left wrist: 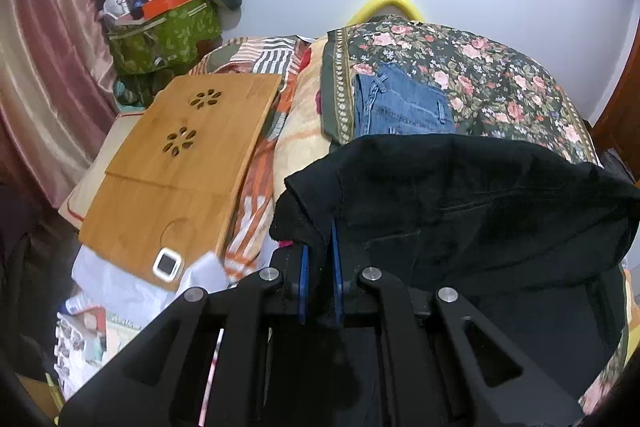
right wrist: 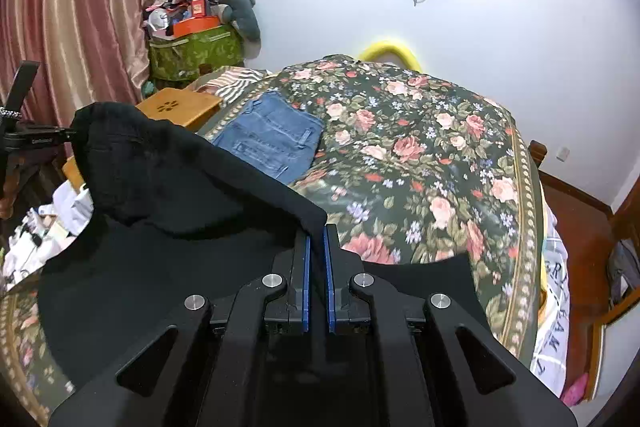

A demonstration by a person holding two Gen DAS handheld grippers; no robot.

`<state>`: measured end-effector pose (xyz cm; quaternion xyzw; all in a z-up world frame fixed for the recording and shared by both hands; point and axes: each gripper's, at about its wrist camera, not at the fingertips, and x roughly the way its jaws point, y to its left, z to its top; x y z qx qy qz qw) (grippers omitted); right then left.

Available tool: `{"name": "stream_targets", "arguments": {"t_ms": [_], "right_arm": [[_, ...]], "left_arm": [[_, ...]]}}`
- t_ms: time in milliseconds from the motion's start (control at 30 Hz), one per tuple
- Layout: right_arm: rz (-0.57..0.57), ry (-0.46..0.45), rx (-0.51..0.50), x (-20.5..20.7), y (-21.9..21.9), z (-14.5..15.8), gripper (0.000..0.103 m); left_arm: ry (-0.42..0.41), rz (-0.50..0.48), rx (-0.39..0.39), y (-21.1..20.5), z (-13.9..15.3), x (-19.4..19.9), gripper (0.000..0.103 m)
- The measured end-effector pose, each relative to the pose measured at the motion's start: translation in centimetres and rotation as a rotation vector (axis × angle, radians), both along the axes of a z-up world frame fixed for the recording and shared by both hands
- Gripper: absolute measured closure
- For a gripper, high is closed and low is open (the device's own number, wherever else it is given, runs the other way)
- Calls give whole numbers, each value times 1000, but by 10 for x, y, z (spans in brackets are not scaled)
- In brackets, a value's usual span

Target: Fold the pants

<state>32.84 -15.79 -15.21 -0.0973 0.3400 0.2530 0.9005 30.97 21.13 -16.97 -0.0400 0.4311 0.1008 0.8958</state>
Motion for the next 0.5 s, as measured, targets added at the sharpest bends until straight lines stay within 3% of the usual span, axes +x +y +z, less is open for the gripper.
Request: {"name": "stream_targets", "arguments": {"t_ms": [267, 367, 400, 500], "right_arm": [[34, 14, 21, -61, -2, -2, 98], [47, 35, 18, -81, -1, -10, 98], [53, 45, 13, -88, 0, -15, 98], [59, 80, 17, -101, 1, -26, 98]], "left_arm": [[13, 19, -20, 8, -12, -65, 94], [39, 32, -28, 14, -24, -86, 96], [49, 37, -30, 16, -29, -92, 102], [94, 45, -48, 23, -47, -110, 102]]}}
